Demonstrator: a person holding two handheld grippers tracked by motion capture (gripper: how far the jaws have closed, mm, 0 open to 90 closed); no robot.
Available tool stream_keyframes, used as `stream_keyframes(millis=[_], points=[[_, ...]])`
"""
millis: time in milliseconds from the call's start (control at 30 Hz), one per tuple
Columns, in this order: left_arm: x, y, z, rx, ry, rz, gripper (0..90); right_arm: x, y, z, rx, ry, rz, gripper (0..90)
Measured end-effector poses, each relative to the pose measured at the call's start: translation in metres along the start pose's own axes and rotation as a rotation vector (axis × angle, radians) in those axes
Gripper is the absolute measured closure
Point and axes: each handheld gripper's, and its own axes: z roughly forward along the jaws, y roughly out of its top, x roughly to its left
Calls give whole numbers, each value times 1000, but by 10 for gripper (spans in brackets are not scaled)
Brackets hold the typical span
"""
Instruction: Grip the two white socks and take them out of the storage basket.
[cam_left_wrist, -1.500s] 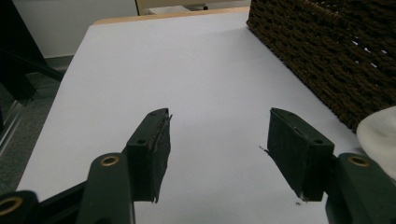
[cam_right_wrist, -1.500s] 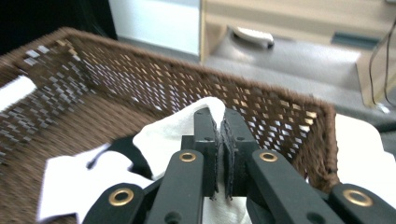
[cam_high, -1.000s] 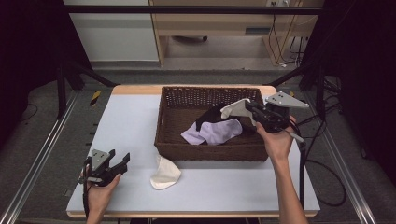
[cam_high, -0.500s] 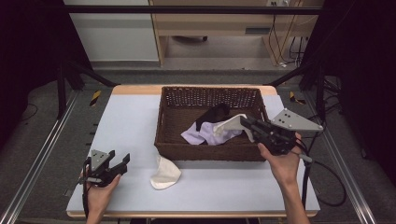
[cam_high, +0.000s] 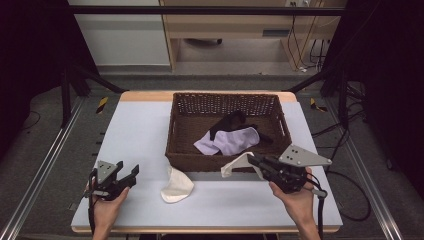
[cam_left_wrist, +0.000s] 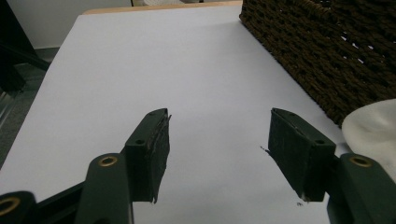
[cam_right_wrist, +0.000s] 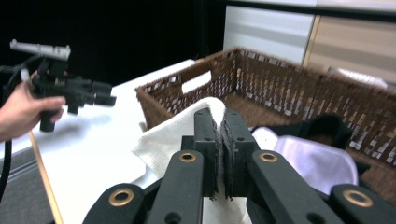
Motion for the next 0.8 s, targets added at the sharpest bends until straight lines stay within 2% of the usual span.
stream_keyframes(millis=[200, 233, 267, 300, 333, 367, 533, 700, 800], points=[[0, 0, 0, 3, -1, -3, 374, 3, -33, 4, 41, 26, 32, 863], [0, 0, 0, 4, -1, -3, 374, 2, -43, 7, 71, 32, 43, 863], [0, 0, 0, 4, -2, -3, 374, 2, -43, 7, 71, 32, 43, 863], [-1, 0, 0, 4, -1, -2, 374, 1, -48, 8, 94, 28, 44, 863], [-1, 0, 0, 3, 0, -2, 374, -1, -58, 9, 102, 28, 66, 863], [-1, 0, 0, 5, 0, -1, 374, -1, -58, 9, 102, 28, 66, 863], [-1, 0, 0, 3, -4, 5, 374, -9, -81, 14, 161, 10, 108, 861], [-1, -1, 0, 11, -9, 9, 374, -18, -100, 19, 243, -39, 129, 840], [-1, -1, 1, 19, -13, 12, 374, -23, -106, 22, 281, -89, 121, 801]])
